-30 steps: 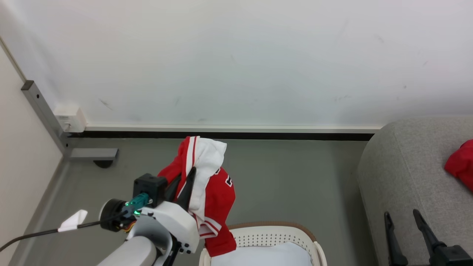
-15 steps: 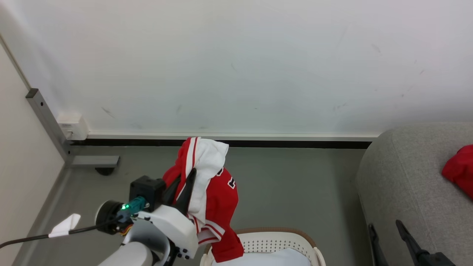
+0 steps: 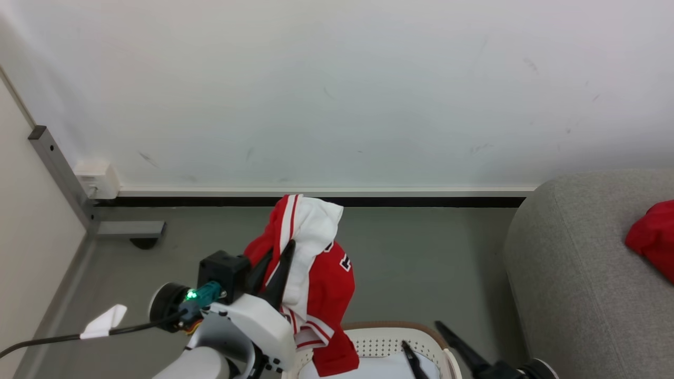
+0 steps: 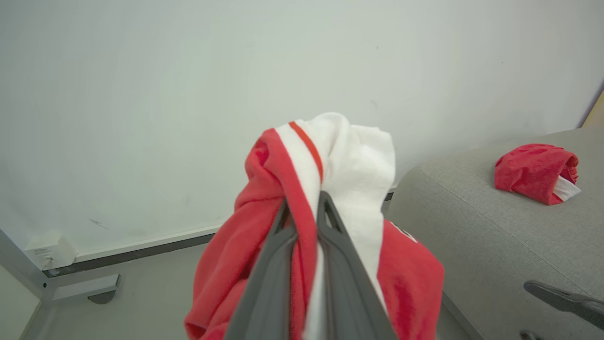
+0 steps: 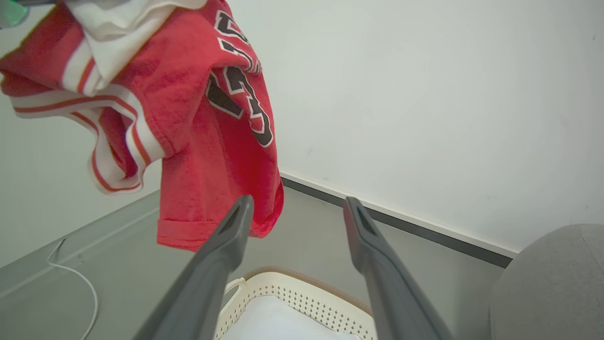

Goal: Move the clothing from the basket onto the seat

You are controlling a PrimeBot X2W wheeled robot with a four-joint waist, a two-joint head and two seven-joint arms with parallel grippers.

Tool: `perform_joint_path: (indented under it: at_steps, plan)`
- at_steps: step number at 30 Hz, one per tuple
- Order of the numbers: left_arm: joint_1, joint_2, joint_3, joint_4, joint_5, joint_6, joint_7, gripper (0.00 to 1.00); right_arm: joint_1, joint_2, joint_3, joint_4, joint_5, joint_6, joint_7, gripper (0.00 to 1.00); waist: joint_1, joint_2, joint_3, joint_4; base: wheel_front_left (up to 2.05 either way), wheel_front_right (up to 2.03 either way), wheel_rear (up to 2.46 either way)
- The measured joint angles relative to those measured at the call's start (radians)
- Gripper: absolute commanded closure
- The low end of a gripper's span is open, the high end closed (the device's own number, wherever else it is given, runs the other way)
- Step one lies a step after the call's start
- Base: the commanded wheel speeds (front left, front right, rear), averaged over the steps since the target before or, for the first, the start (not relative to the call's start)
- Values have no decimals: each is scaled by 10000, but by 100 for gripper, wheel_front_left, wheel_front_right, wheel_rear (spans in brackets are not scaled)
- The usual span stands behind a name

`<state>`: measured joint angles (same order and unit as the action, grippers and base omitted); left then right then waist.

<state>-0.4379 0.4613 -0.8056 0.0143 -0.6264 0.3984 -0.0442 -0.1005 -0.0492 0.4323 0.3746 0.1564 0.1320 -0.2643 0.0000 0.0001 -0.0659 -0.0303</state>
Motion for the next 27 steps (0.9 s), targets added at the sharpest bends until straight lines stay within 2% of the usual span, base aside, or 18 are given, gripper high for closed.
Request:
perform_joint_path:
  at_steps: [6, 9, 27]
  plan:
    - [-131, -192, -155, -52, 31, -35, 33, 99, -791, 12, 1825, 79, 1024, 0, 0, 0, 0, 0, 39, 36, 0, 0, 0]
    - [-224, -307, -251, -42, 71, -102, 69, 100, -1136, 15, 2341, 102, 1471, 0, 0, 0, 0, 0, 50, 89, 0, 0, 0]
    - [-706, -907, -1076, -619, 403, -368, 443, 100, -2256, 4, 3196, 1484, 2479, -2, 0, 0, 0, 0, 96, 483, 0, 0, 0]
